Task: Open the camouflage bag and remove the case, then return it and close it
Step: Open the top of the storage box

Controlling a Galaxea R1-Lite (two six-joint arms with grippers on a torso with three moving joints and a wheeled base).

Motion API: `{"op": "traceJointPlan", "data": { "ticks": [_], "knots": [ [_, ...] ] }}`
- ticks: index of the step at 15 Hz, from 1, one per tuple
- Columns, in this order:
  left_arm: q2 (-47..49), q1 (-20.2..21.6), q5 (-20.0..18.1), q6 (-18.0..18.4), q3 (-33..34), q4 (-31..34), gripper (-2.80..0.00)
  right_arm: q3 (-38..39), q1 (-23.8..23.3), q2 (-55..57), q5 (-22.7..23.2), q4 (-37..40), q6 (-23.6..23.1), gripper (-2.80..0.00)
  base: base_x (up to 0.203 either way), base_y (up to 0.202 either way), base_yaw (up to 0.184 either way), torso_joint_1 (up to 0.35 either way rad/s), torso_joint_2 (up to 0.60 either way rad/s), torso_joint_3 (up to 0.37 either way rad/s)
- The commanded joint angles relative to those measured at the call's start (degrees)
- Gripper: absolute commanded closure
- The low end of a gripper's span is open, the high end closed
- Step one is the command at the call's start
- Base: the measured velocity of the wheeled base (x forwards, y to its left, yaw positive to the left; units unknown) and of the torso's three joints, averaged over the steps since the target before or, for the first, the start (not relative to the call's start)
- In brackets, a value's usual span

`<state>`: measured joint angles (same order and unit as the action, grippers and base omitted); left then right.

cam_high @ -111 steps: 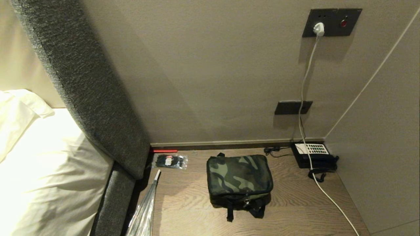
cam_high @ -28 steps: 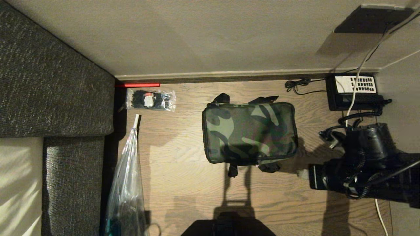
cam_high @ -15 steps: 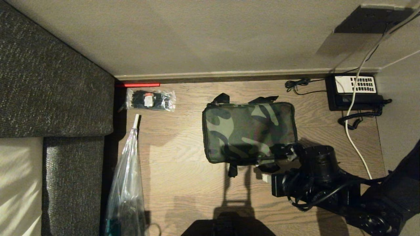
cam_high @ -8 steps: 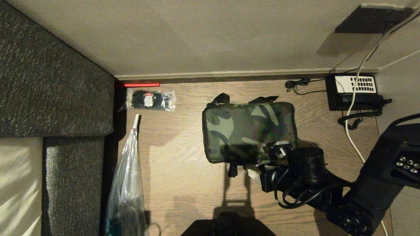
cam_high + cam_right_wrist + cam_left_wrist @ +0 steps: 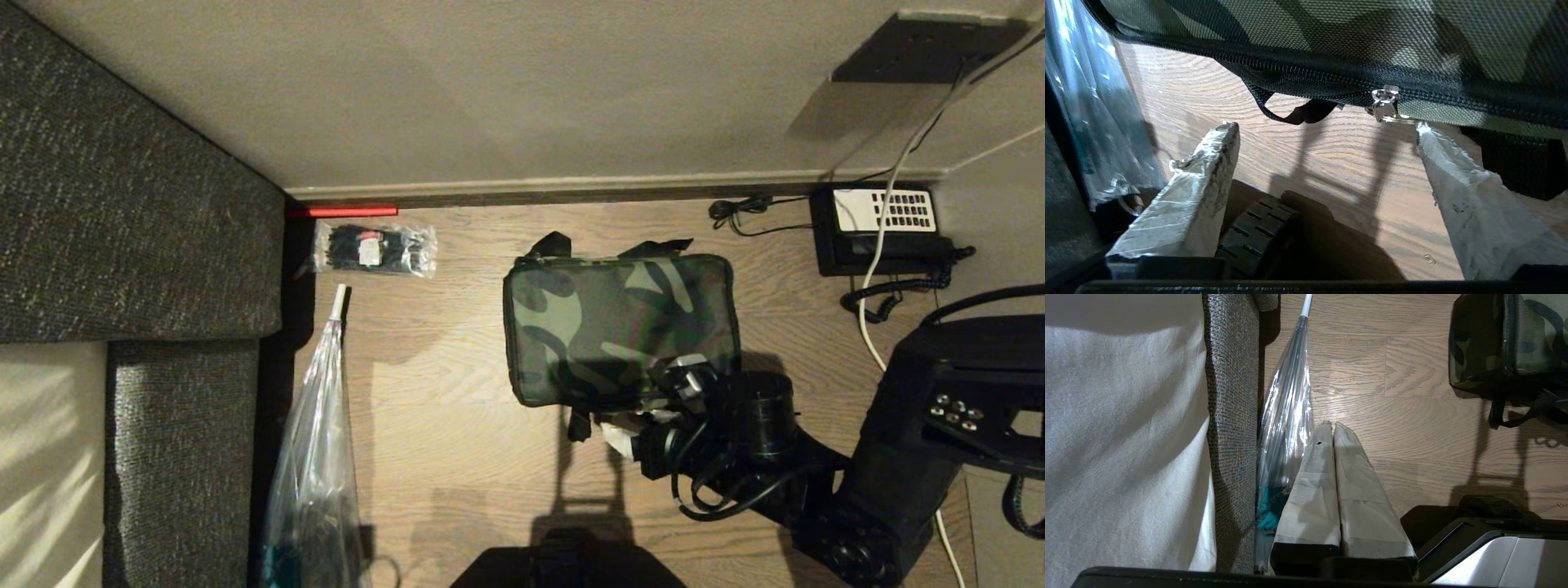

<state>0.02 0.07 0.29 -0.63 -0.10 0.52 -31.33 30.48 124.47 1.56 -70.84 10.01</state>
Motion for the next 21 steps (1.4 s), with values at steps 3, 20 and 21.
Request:
{"op": "traceJointPlan", "data": {
  "ticks": [3,20,21],
  "knots": [
    [-0.02,0.01,-0.02,-0.06,0.01,0.0,0.0,-0.42,-0.31,1.5,-0.16,-1.43,-2.2,-2.8,0.0,0.0,0.0,0.0,0.0,0.0],
    [-0.02,0.01,0.03,-0.07,0.01,0.0,0.0,-2.53,-4.91,8.94,-0.54,-9.7,-7.73,-2.8,0.0,0.0,0.0,0.0,0.0,0.0],
    [-0.02,0.01,0.06,-0.07,0.01,0.0,0.0,-2.68,-4.9,8.5,-0.24,-10.37,-7.9,-2.8,0.0,0.0,0.0,0.0,0.0,0.0]
  ]
}}
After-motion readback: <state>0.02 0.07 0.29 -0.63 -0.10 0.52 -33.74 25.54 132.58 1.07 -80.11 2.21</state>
